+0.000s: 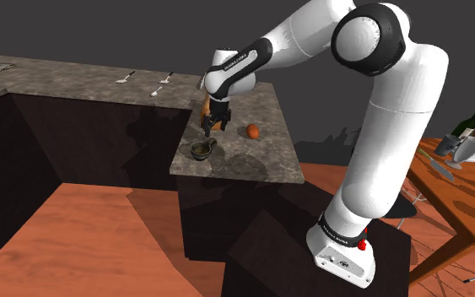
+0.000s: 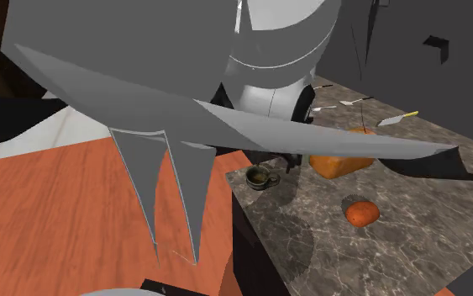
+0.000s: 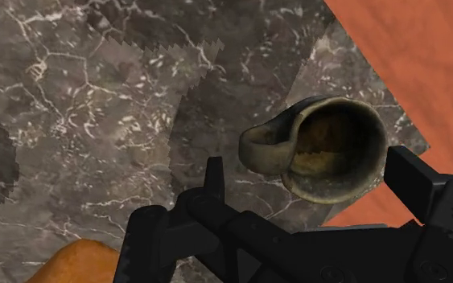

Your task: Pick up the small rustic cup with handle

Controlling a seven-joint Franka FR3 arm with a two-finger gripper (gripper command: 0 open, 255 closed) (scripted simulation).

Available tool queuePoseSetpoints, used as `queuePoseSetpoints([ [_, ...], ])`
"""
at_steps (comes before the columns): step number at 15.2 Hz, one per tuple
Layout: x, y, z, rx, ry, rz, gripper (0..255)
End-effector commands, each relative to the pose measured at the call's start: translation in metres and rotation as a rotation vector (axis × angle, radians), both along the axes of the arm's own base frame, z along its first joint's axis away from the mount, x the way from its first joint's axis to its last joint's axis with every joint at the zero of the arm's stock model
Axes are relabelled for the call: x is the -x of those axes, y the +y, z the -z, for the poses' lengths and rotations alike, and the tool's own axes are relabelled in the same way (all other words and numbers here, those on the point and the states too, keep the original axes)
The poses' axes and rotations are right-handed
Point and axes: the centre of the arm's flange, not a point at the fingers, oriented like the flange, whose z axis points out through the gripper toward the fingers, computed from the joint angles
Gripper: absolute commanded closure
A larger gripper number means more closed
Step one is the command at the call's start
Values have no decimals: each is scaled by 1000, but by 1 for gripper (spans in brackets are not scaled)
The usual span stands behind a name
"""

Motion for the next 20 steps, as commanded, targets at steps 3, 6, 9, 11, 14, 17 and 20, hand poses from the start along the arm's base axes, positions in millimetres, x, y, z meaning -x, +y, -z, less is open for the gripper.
queuePoseSetpoints([
  [3,-31,-7,40,0,8,22,0],
  [6,-31,-7,56,0,8,22,0],
  [9,-31,-7,71,0,8,22,0],
  [11,-31,-7,80,0,8,22,0],
  [14,-31,-7,80,1,7,22,255],
  [17,-31,-8,80,0,7,22,255],
  [20,-31,-8,80,0,7,22,255],
])
